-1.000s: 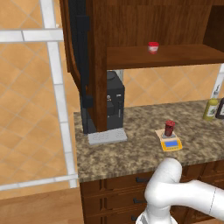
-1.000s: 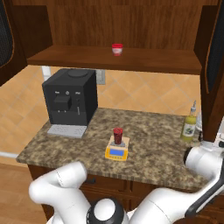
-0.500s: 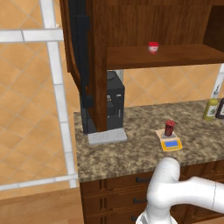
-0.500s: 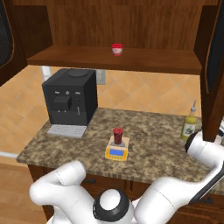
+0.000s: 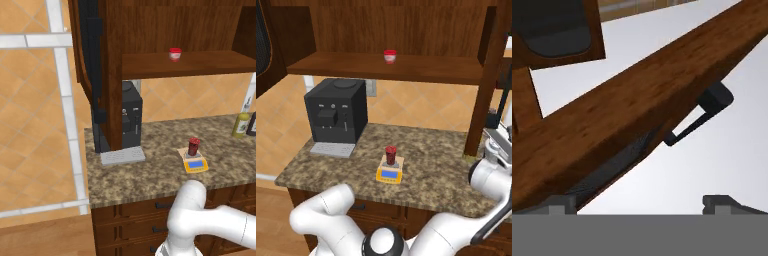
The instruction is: Pick the yogurt and place it on the digital scale for weighing, and close the cabinet.
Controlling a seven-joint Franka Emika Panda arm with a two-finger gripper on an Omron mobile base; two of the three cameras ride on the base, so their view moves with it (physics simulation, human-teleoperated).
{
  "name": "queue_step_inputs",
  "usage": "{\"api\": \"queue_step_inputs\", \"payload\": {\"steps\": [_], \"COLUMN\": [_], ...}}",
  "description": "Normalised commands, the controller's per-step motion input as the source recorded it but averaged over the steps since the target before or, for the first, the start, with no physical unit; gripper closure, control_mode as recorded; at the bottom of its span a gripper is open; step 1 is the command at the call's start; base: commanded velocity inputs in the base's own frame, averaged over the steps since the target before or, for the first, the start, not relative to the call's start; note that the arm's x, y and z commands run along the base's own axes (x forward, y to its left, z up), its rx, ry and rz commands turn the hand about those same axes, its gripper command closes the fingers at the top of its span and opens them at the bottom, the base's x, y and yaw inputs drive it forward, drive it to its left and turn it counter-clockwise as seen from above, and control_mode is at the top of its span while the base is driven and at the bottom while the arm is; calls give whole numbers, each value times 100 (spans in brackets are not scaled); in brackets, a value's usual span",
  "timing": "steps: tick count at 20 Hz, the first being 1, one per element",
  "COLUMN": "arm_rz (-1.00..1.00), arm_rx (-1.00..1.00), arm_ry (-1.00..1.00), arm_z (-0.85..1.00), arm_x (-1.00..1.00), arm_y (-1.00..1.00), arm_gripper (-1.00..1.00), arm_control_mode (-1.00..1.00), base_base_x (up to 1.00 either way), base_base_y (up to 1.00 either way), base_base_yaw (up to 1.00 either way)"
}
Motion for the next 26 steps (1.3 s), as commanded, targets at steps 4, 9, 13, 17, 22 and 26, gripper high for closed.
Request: {"api": "queue_step_inputs", "payload": {"steps": [4, 9, 13, 17, 22, 26], "arm_rz": [-28, -31, -38, -43, -46, -46], "arm_rx": [-34, -34, -29, -24, -10, 0], "arm_ry": [-18, -9, -1, 3, 3, 0], "arm_z": [31, 25, 15, 15, 8, 0], "arm_x": [-16, -3, 0, 18, 65, 88], "arm_y": [100, 100, 100, 100, 100, 100], "arm_gripper": [-100, -100, -100, -100, -100, -100], "arm_control_mode": [-100, -100, -100, -100, -100, -100], "base_base_x": [0, 0, 0, 0, 0, 0], "base_base_y": [0, 0, 0, 0, 0, 0], "base_base_yaw": [0, 0, 0, 0, 0, 0]}}
